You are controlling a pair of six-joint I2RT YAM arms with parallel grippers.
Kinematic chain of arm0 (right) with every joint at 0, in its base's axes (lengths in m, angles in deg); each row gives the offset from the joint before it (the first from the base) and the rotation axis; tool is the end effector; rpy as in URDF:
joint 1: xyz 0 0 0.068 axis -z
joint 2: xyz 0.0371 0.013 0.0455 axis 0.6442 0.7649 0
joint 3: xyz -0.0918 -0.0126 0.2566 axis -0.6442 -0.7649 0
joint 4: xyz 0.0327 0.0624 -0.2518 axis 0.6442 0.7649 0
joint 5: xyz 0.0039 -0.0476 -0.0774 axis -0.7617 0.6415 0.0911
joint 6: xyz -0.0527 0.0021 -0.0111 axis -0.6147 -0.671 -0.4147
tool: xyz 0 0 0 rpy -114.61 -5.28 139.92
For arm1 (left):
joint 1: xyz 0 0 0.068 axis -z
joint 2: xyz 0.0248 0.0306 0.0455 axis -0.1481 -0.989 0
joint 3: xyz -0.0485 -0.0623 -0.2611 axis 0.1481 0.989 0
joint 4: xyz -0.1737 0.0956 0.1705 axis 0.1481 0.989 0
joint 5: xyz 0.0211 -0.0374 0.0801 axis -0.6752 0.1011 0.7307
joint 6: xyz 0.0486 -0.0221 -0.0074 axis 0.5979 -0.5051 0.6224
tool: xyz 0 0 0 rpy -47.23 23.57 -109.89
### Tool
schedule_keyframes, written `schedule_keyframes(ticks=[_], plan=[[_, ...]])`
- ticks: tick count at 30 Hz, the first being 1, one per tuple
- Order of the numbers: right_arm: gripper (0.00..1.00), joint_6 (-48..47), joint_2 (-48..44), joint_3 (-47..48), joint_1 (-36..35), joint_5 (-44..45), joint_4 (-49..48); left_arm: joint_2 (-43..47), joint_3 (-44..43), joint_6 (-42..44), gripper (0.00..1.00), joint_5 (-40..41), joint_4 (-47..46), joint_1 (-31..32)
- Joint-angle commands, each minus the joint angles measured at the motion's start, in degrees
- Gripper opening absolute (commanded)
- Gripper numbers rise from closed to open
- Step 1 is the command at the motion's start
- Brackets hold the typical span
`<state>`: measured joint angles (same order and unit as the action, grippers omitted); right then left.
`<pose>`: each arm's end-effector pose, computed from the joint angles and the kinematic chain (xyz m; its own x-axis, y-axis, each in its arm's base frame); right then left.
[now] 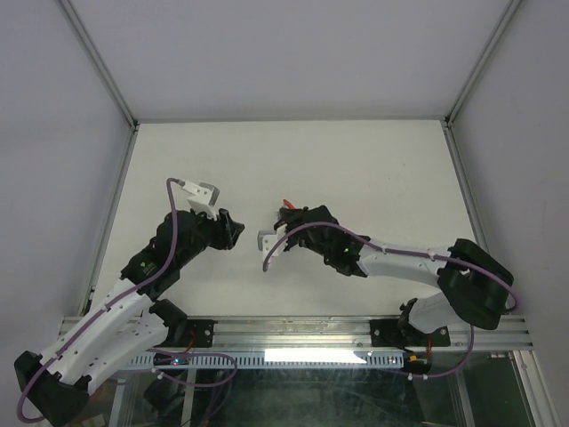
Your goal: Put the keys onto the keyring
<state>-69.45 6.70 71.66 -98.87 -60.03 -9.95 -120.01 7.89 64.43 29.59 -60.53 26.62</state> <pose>0.1650 0.2656 0.2173 0.6918 -0.6577 -0.2979 -0.4508 -0.0711 -0.8898 0.1343 -0.0904 0.2746 -0.4615 -0.0078 -0.8871 0.3928 0.8948 -0.2122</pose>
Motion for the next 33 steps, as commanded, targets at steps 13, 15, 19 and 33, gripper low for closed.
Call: schedule_keyframes(ticks=[13, 15, 19, 33], plan=[[0.0, 64.1, -8.2, 15.8, 11.1, -24.9, 26.1, -7.2, -5.1, 6.4, 0.43, -15.6, -9.2, -0.8], [0.0, 64.2, -8.3, 15.5, 11.2, -22.2, 26.4, -7.2, -4.9, 5.5, 0.42, -14.0, -9.5, -0.8], [0.09, 66.4, -7.4, 15.3, 12.4, -15.8, 27.3, -5.6, -3.2, 0.8, 0.44, -5.2, -9.9, -0.8], [0.44, 77.0, 9.7, 31.1, 15.3, -9.5, 40.8, -12.7, -1.8, -8.9, 0.46, -5.6, -10.8, -5.2]])
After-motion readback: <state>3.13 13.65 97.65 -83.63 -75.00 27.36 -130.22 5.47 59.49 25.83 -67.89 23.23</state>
